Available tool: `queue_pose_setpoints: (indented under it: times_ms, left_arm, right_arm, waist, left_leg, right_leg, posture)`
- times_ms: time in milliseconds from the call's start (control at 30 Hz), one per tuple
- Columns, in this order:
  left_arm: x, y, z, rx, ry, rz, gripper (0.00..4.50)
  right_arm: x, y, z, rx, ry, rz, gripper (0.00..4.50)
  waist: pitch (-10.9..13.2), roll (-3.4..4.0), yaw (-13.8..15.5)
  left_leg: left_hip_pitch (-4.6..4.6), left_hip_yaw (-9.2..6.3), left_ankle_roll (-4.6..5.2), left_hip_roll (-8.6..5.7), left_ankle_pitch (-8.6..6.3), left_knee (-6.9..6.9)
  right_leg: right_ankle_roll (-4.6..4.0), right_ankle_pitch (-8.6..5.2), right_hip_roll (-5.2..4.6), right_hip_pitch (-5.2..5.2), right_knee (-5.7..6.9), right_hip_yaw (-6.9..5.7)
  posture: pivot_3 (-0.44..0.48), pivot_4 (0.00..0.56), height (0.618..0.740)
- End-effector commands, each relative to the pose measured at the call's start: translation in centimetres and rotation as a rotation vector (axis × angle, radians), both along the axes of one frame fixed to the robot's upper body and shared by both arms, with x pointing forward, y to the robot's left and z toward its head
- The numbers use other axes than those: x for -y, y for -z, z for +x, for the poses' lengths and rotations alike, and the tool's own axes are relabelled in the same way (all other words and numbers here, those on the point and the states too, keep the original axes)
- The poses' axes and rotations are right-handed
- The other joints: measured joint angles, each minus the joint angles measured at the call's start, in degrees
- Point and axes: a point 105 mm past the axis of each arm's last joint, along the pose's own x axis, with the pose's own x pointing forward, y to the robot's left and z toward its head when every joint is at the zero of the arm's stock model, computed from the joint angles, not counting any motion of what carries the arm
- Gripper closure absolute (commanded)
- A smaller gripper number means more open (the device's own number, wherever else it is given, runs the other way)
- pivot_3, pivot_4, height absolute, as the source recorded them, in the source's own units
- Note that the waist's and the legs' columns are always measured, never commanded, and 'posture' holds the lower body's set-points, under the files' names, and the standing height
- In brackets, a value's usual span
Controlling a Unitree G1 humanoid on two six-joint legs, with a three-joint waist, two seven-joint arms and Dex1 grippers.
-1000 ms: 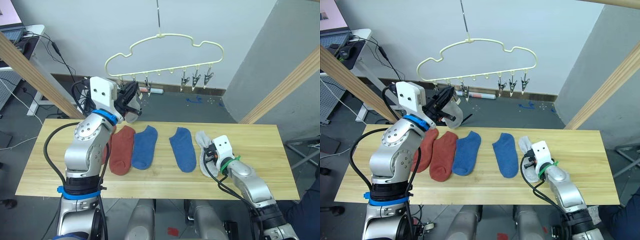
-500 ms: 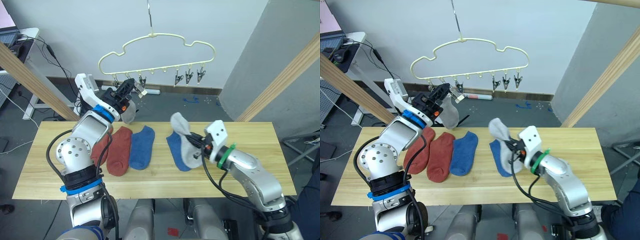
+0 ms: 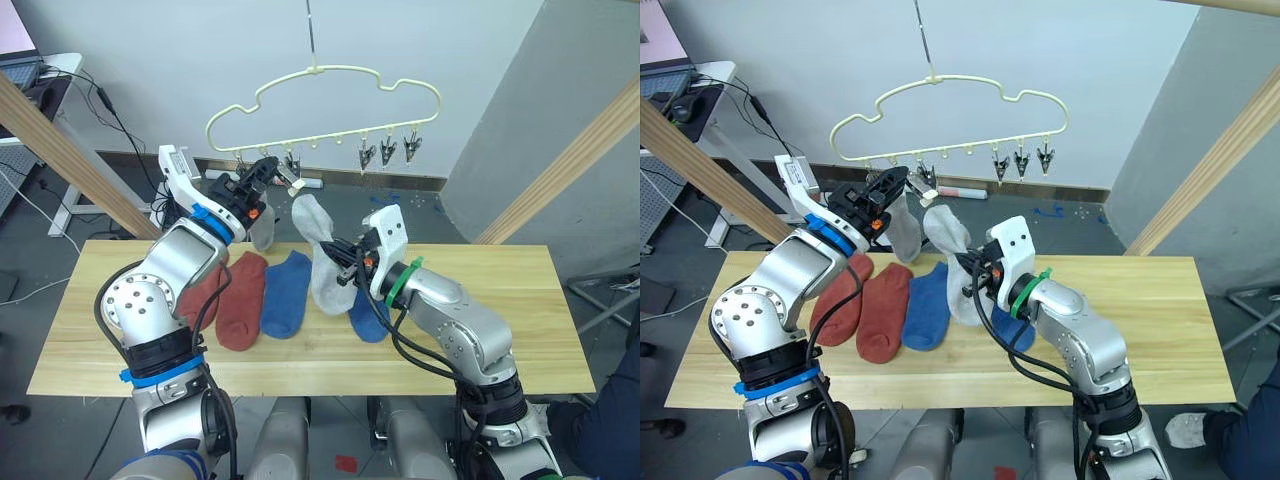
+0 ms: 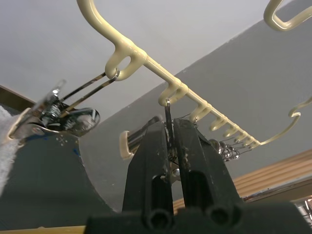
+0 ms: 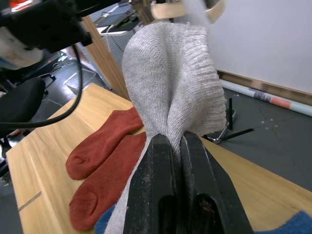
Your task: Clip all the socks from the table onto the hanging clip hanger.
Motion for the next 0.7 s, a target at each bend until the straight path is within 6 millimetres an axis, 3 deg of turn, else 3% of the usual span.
queue_pose_setpoints:
  times_ms: [33, 467, 667, 700]
  left_arm:
    - [-0.3, -0.6, -0.5, 0.028, -0.008, -0.009, 4.50]
    - [-0.3, -0.4, -0.8, 0.034, -0.001, 0.007, 4.50]
    - [0.1, -1.6, -1.9, 0.135, 0.025, 0.025, 4.50]
    - [0.2, -1.8, -2.2, 0.151, 0.036, 0.022, 4.22]
  right_arm:
    - [-0.6, -1.5, -0.4, 0.031, -0.037, 0.050, 4.49]
    - [-1.6, -2.4, -0.4, 0.032, -0.066, 0.076, 4.49]
    - [-2.2, -2.1, -0.3, 0.037, -0.060, 0.067, 4.49]
    - [-2.2, -1.9, -0.3, 0.037, -0.055, 0.062, 4.50]
  waist:
    - [0.0, 0.00, 0.0]
    - [0.0, 0.00, 0.0]
    - [0.0, 0.00, 0.0]
    - [0.0, 0.00, 0.0]
  left_leg:
    - [0.00, -0.01, 0.00, 0.00, 0.00, -0.02]
    - [0.00, -0.01, 0.01, -0.01, 0.00, -0.04]
    - [-0.02, -0.02, 0.00, 0.00, 0.00, -0.11]
    - [-0.03, -0.03, 0.00, 0.00, 0.00, -0.12]
  right_leg:
    - [0.00, 0.00, 0.00, 0.00, 0.00, -0.02]
    - [0.00, 0.00, 0.00, 0.00, -0.04, -0.01]
    - [-0.01, 0.00, 0.01, -0.01, -0.15, -0.03]
    - [-0.01, 0.01, 0.00, -0.01, -0.19, -0.03]
  posture:
    - [0.185, 0.333, 0.740]
    - [0.194, 0.329, 0.740]
    - [0.200, 0.303, 0.740]
    - [0.203, 0.297, 0.740]
